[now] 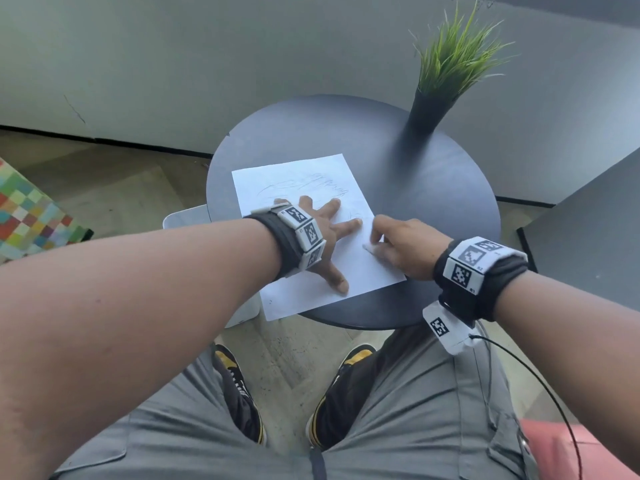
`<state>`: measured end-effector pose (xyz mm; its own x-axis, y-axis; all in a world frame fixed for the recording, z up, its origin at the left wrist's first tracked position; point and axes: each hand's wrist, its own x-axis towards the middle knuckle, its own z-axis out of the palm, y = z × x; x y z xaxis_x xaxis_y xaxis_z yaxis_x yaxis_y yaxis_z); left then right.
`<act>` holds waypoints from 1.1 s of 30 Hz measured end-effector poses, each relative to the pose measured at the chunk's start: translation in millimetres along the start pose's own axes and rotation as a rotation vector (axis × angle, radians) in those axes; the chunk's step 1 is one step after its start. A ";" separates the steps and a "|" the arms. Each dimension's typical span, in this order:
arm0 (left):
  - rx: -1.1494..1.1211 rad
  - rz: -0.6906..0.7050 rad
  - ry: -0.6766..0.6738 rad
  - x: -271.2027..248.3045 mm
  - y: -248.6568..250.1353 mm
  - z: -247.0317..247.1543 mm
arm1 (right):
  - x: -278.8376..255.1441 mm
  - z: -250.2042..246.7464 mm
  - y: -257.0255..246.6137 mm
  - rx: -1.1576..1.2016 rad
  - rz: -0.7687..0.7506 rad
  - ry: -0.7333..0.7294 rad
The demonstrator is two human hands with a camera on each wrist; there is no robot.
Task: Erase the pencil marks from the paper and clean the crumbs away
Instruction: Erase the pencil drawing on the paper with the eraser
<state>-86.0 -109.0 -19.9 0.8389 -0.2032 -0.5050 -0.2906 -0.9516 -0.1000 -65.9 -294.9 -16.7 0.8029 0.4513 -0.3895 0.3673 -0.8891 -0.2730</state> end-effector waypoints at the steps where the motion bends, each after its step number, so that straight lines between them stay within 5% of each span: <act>1: 0.014 0.010 0.007 -0.8 -5.5 0.8 | 2.5 -0.9 2.2 0.014 0.030 0.011; 6: -0.035 0.001 0.045 -6.2 -39.1 12.6 | 7.5 -8.7 0.8 -0.037 0.009 -0.110; 12: -0.093 0.027 0.025 -8.6 -35.8 26.5 | 21.0 -6.8 -24.3 0.033 0.062 0.090; 18: -0.091 0.022 0.028 -6.4 -36.1 30.4 | -1.8 19.3 -55.1 -0.135 -0.279 -0.114; 22: -0.096 0.016 0.030 -5.4 -35.2 31.4 | 15.9 10.5 -38.3 -0.096 -0.013 0.099; 27: -0.122 -0.001 0.014 -8.5 -31.4 29.4 | 1.4 28.2 -57.9 -0.171 -0.296 -0.070; 31: -0.131 -0.005 0.018 -8.9 -29.9 30.6 | 18.5 9.0 -36.3 -0.070 0.017 0.119; 33: -0.135 -0.006 0.013 -9.2 -30.4 29.7 | 12.1 14.2 -46.7 -0.133 -0.063 0.095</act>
<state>-98.6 -71.3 -37.6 0.8465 -0.1991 -0.4938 -0.2213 -0.9751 0.0137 -80.0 -246.9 -21.2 0.8147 0.5027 -0.2890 0.4720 -0.8645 -0.1730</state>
